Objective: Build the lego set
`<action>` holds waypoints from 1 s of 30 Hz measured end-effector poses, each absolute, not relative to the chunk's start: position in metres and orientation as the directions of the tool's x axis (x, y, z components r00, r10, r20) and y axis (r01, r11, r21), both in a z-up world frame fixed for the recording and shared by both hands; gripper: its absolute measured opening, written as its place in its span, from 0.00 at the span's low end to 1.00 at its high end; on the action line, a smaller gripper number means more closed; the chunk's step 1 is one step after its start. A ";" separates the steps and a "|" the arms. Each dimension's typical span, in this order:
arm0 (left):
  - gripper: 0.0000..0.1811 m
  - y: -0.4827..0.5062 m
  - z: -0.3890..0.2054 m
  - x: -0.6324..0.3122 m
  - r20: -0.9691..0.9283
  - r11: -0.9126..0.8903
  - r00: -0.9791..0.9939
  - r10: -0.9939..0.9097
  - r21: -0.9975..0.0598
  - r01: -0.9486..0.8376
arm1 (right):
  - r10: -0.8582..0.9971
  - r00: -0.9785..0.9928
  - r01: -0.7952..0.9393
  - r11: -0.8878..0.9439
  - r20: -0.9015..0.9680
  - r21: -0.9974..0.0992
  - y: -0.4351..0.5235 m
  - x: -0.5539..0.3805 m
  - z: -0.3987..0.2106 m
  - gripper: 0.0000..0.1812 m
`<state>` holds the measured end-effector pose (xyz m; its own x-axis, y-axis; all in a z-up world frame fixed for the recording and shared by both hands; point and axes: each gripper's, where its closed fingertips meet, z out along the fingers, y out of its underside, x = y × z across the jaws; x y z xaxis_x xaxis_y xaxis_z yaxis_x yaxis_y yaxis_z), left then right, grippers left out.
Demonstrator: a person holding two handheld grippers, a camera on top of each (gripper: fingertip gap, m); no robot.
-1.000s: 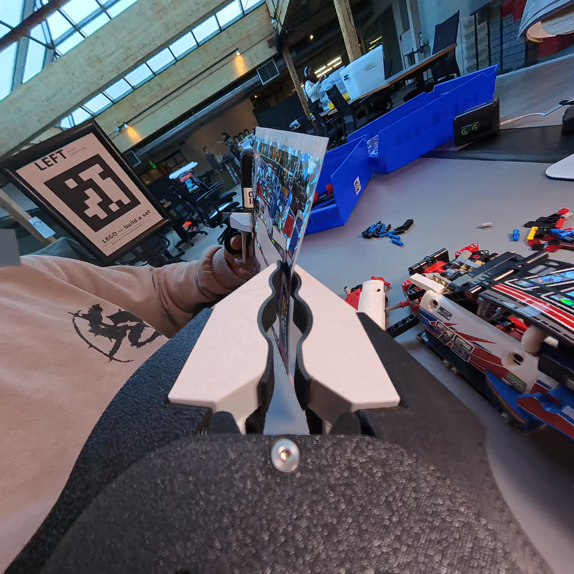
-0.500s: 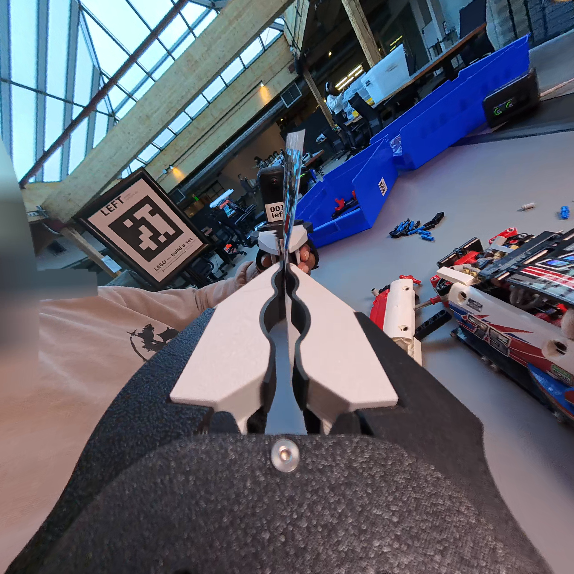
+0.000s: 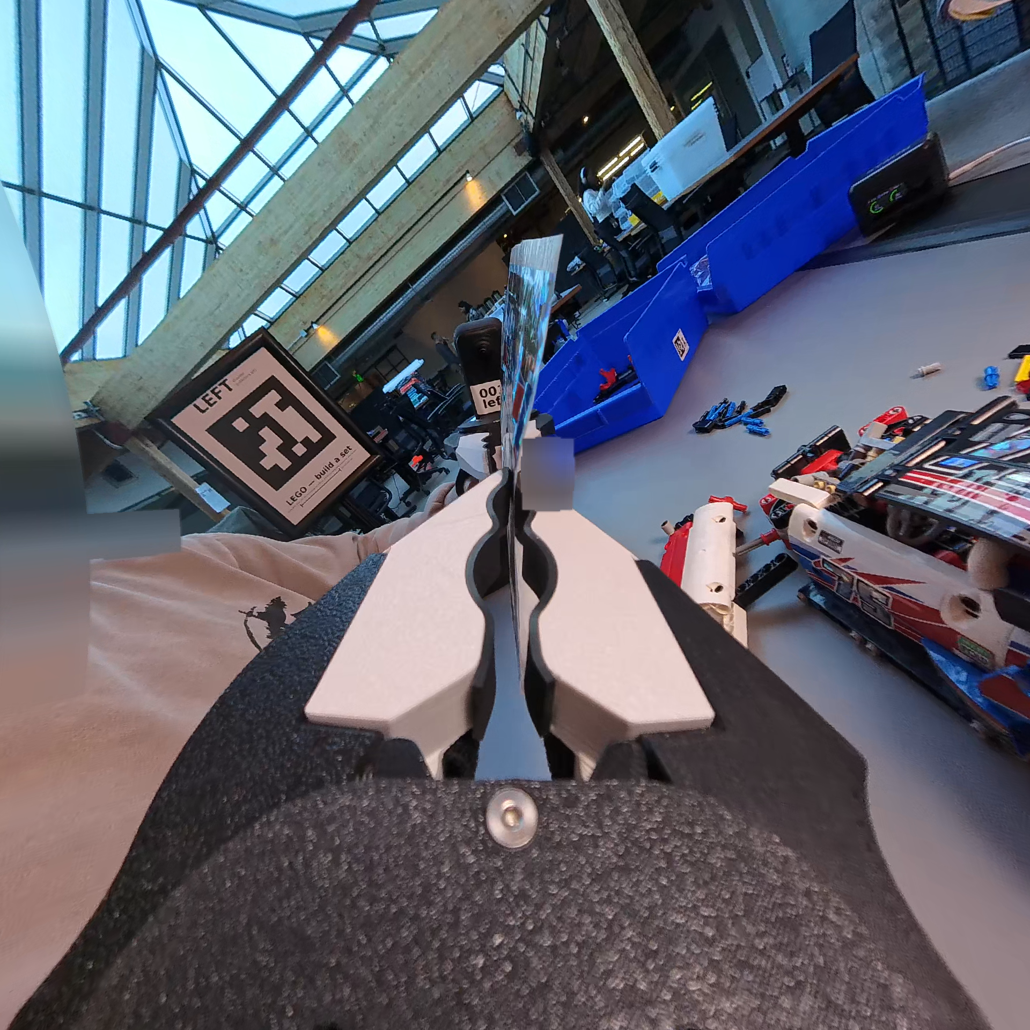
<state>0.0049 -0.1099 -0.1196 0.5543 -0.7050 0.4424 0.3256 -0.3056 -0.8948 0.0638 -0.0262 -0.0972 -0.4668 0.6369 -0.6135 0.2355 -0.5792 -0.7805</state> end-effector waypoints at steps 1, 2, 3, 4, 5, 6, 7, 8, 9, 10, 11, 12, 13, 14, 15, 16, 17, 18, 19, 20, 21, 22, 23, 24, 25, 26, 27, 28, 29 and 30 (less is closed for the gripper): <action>0.03 -0.110 -0.119 0.005 0.442 -0.305 0.554 -0.705 -0.895 0.326 | 0.637 -0.466 0.235 -0.580 -0.614 -0.780 -0.026 0.064 -0.097 0.00; 0.03 -0.110 -0.119 0.005 0.443 -0.305 0.554 -0.705 -0.895 0.327 | 0.635 -0.467 0.236 -0.582 -0.616 -0.779 -0.025 0.064 -0.097 0.00; 0.03 -0.110 -0.119 0.005 0.444 -0.305 0.553 -0.705 -0.894 0.328 | 0.634 -0.467 0.238 -0.582 -0.617 -0.778 -0.025 0.064 -0.098 0.00; 0.03 -0.110 -0.119 0.005 0.445 -0.305 0.553 -0.705 -0.893 0.330 | 0.633 -0.466 0.241 -0.581 -0.618 -0.777 -0.026 0.064 -0.098 0.00; 0.03 -0.110 -0.119 0.004 0.447 -0.305 0.552 -0.704 -0.892 0.334 | 0.631 -0.468 0.245 -0.580 -0.619 -0.777 -0.027 0.064 -0.099 0.00; 0.03 -0.110 -0.119 0.004 0.449 -0.304 0.551 -0.703 -0.891 0.338 | 0.628 -0.471 0.250 -0.579 -0.620 -0.776 -0.028 0.064 -0.099 0.00; 0.03 -0.110 -0.118 0.004 0.453 -0.305 0.547 -0.704 -0.889 0.343 | 0.627 -0.472 0.254 -0.577 -0.620 -0.776 -0.029 0.063 -0.100 0.00; 0.02 -0.110 -0.118 0.005 0.456 -0.306 0.544 -0.705 -0.887 0.346 | 0.627 -0.472 0.257 -0.575 -0.620 -0.777 -0.030 0.063 -0.100 0.00; 0.02 -0.110 -0.118 0.005 0.458 -0.307 0.542 -0.704 -0.886 0.348 | 0.626 -0.473 0.261 -0.573 -0.620 -0.777 -0.031 0.063 -0.101 0.00; 0.01 -0.109 -0.118 0.005 0.458 -0.308 0.543 -0.704 -0.886 0.348 | 0.626 -0.473 0.263 -0.572 -0.620 -0.777 -0.032 0.062 -0.102 0.00; 0.00 -0.109 -0.118 0.005 0.458 -0.308 0.543 -0.704 -0.885 0.348 | 0.626 -0.472 0.264 -0.571 -0.620 -0.778 -0.032 0.062 -0.102 0.00; 0.00 -0.109 -0.118 0.005 0.460 -0.308 0.542 -0.703 -0.884 0.351 | 0.630 -0.471 0.264 -0.567 -0.618 -0.780 -0.032 0.062 -0.102 0.00; 0.00 -0.109 -0.118 0.004 0.463 -0.308 0.541 -0.702 -0.882 0.356 | 0.637 -0.469 0.263 -0.561 -0.613 -0.785 -0.033 0.061 -0.103 0.00; 0.00 -0.109 -0.118 0.004 0.467 -0.308 0.539 -0.701 -0.880 0.362 | 0.647 -0.465 0.260 -0.552 -0.604 -0.792 -0.033 0.061 -0.104 0.00; 0.00 -0.109 -0.117 0.003 0.474 -0.309 0.536 -0.698 -0.876 0.371 | 0.664 -0.457 0.253 -0.541 -0.592 -0.802 -0.033 0.060 -0.104 0.00; 0.00 -0.108 -0.117 0.001 0.483 -0.312 0.533 -0.695 -0.870 0.381 | 0.683 -0.448 0.244 -0.527 -0.577 -0.814 -0.032 0.059 -0.105 0.00; 0.00 -0.107 -0.117 0.000 0.491 -0.316 0.531 -0.691 -0.865 0.390 | 0.706 -0.438 0.233 -0.509 -0.557 -0.829 -0.031 0.058 -0.105 0.00; 0.00 -0.106 -0.118 -0.001 0.496 -0.317 0.533 -0.685 -0.862 0.395 | 0.735 -0.424 0.217 -0.484 -0.528 -0.848 -0.030 0.057 -0.105 0.00; 0.00 -0.105 -0.118 -0.003 0.498 -0.314 0.540 -0.678 -0.861 0.400 | 0.772 -0.407 0.190 -0.451 -0.488 -0.872 -0.028 0.056 -0.104 0.00; 0.00 -0.104 -0.118 -0.004 0.499 -0.309 0.545 -0.674 -0.860 0.405 | 0.813 -0.384 0.157 -0.410 -0.438 -0.899 -0.026 0.055 -0.102 0.02; 0.00 -0.104 -0.117 -0.005 0.500 -0.306 0.544 -0.673 -0.859 0.411 | 0.856 -0.349 0.119 -0.362 -0.381 -0.924 -0.022 0.054 -0.099 0.05; 0.00 -0.104 -0.116 -0.006 0.502 -0.303 0.542 -0.674 -0.857 0.418 | 0.898 -0.310 0.079 -0.304 -0.313 -0.949 -0.017 0.054 -0.095 0.05; 0.00 -0.104 -0.115 -0.007 0.504 -0.298 0.540 -0.674 -0.855 0.425 | 0.937 -0.259 0.039 -0.235 -0.237 -0.971 -0.012 0.054 -0.092 0.06; 0.00 -0.104 -0.114 -0.008 0.505 -0.295 0.538 -0.675 -0.853 0.431 | 0.968 -0.201 -0.004 -0.154 -0.150 -0.988 -0.006 0.055 -0.087 0.07; 0.00 -0.104 -0.113 -0.008 0.505 -0.293 0.536 -0.676 -0.852 0.434 | 0.987 -0.147 -0.045 -0.067 -0.060 -0.997 -0.002 0.057 -0.081 0.07; 0.00 -0.104 -0.113 -0.008 0.504 -0.291 0.536 -0.677 -0.852 0.434 | 0.996 -0.086 -0.083 0.012 0.019 -0.996 0.001 0.060 -0.074 0.07; 0.00 -0.104 -0.113 -0.008 0.502 -0.289 0.537 -0.678 -0.854 0.433 | 0.996 -0.039 -0.114 0.078 0.083 -0.990 0.002 0.062 -0.067 0.06; 0.00 -0.104 -0.113 -0.008 0.500 -0.287 0.536 -0.680 -0.855 0.433 | 0.991 0.000 -0.132 0.129 0.131 -0.983 0.001 0.064 -0.062 0.06; 0.00 -0.104 -0.113 -0.008 0.499 -0.286 0.535 -0.682 -0.855 0.433 | 0.985 0.047 -0.139 0.172 0.166 -0.975 0.002 0.066 -0.057 0.05; 0.00 -0.104 -0.113 -0.008 0.500 -0.286 0.534 -0.681 -0.854 0.435 | 0.976 0.078 -0.137 0.213 0.204 -0.967 0.001 0.067 -0.053 0.03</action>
<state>-0.0084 -0.1039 -0.1129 0.5342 -0.6813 0.5004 0.4355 -0.2856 -0.8537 0.0666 0.0010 -0.0528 0.0785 0.9758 0.2041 -0.1371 0.2133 -0.9673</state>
